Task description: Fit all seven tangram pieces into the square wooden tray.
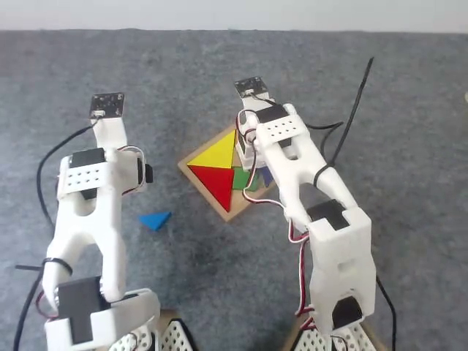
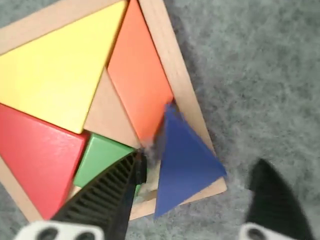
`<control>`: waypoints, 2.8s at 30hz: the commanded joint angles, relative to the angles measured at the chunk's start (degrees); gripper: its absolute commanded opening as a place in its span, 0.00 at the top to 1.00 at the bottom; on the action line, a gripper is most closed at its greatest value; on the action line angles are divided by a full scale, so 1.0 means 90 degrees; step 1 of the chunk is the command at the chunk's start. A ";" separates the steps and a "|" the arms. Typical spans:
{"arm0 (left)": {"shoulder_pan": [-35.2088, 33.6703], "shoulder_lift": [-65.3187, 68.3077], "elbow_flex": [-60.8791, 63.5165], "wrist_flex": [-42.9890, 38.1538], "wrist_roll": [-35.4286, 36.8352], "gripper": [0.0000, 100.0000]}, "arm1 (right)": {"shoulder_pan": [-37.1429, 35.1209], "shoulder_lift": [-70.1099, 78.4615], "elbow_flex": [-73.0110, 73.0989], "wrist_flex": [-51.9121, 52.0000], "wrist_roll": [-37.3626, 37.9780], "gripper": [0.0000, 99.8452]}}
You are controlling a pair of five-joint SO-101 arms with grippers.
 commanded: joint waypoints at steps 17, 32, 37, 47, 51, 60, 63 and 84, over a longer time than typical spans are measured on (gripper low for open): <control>0.0029 -0.0303 -0.0063 0.0068 0.0020 0.82 | 0.0317 -0.0103 -0.1416 0.1089 0.0127 0.72; 0.0029 -0.0303 -0.0054 0.0068 0.0020 0.82 | 0.0718 0.0112 -0.1074 0.1021 0.0371 0.72; 0.0020 -0.0303 -0.0054 0.0068 0.0020 0.82 | 0.0532 0.0708 -0.1084 0.0894 0.0391 0.72; 0.0010 -0.0303 -0.0063 0.0068 0.0020 0.82 | -0.0151 0.0894 -0.1192 0.0874 0.0254 0.72; 0.0000 -0.0303 -0.0063 0.0068 0.0020 0.82 | -0.0298 0.0884 -0.1192 0.0864 0.0147 0.72; 0.0020 -0.0303 -0.0063 0.0049 0.0020 0.82 | 0.0190 0.0210 -0.1368 0.0991 0.0137 0.72; 0.0020 -0.0303 -0.0054 0.0039 0.0020 0.82 | 0.0415 -0.0249 -0.1368 0.1011 0.0176 0.72; 0.0020 -0.0303 -0.0044 0.0039 0.0020 0.82 | 0.0767 -0.0239 -0.1328 0.2525 0.1485 0.73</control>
